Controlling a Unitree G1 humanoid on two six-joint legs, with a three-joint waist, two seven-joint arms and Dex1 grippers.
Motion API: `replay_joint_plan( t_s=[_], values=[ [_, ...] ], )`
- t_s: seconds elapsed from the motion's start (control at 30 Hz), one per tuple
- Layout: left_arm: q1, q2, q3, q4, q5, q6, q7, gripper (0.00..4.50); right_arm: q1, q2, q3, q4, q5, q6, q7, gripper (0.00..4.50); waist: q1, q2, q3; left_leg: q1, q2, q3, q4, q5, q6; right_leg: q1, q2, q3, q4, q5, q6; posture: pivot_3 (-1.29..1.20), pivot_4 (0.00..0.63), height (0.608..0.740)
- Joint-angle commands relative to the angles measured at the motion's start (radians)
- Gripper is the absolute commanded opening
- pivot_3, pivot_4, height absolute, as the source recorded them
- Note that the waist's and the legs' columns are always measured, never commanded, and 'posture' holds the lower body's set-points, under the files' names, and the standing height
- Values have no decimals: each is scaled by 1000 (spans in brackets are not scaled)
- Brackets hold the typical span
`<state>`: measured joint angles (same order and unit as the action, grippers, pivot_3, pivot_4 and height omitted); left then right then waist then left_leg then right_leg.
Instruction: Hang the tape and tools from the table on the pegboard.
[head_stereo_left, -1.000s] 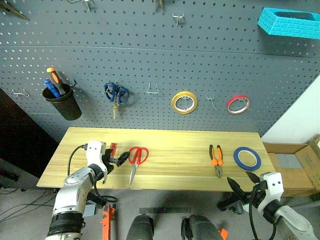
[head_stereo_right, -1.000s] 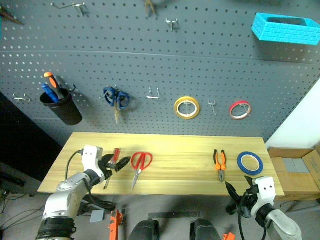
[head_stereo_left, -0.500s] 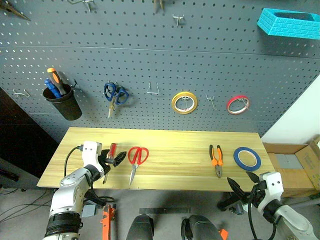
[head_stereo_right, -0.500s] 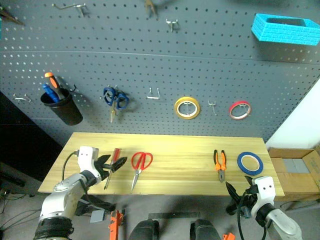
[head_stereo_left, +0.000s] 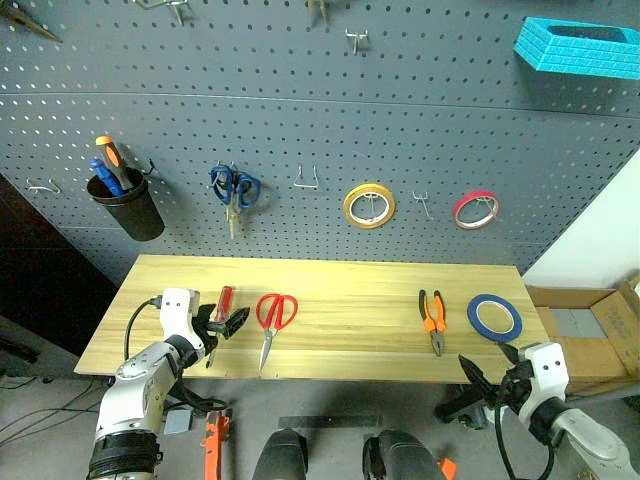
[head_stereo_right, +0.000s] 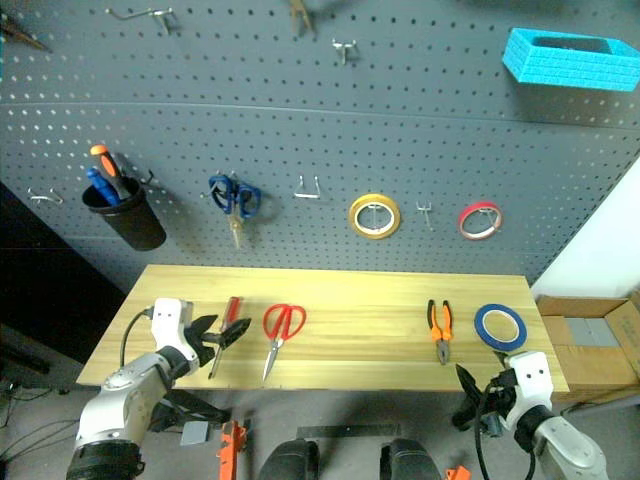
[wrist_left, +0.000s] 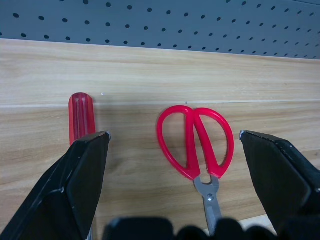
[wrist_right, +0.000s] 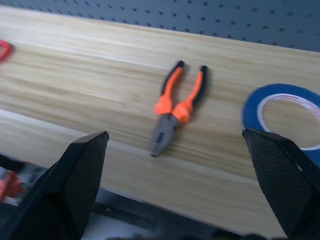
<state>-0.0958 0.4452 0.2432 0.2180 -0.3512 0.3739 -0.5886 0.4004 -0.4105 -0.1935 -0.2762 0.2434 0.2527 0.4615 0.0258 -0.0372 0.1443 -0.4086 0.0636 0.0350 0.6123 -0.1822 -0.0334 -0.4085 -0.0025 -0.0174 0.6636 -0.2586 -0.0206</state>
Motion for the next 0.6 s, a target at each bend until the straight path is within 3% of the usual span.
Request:
replay_joint_plan(
  t_s=[0.03, 0.13, 0.27, 0.6],
  values=[
    [-35, 33, -96, -107, 15, -18, -107, 4458, -34, -61, -15, 1, -61, 31, -21, 4500, 0, 0, 1, 0, 0, 0, 0, 0, 0, 0, 0, 0, 0, 0, 0, 73, 161, 740],
    [-114, 26, -221, -147, 14, 30, -203, 4458, -98, -117, -26, 48, -73, 89, -14, 4500, 3, 3, 13, 0, -1, 0, 0, 0, 0, 1, -1, 1, -1, 0, 0, 64, 188, 740],
    [-280, -59, -381, -77, 55, 52, -266, 4458, -219, -183, 4, 117, -70, 166, 36, 4500, 4, 7, 33, 1, -3, 0, 0, 1, 2, 2, -1, 3, -1, 0, 0, 33, 231, 740],
    [-586, -311, -525, 264, 134, -39, -352, 4458, -440, -245, 60, 325, -94, 184, 119, 4500, -20, 6, 98, -9, -4, 3, 0, 0, 5, -4, 13, 5, -2, 3, 9, -20, 323, 740]
  ],
)
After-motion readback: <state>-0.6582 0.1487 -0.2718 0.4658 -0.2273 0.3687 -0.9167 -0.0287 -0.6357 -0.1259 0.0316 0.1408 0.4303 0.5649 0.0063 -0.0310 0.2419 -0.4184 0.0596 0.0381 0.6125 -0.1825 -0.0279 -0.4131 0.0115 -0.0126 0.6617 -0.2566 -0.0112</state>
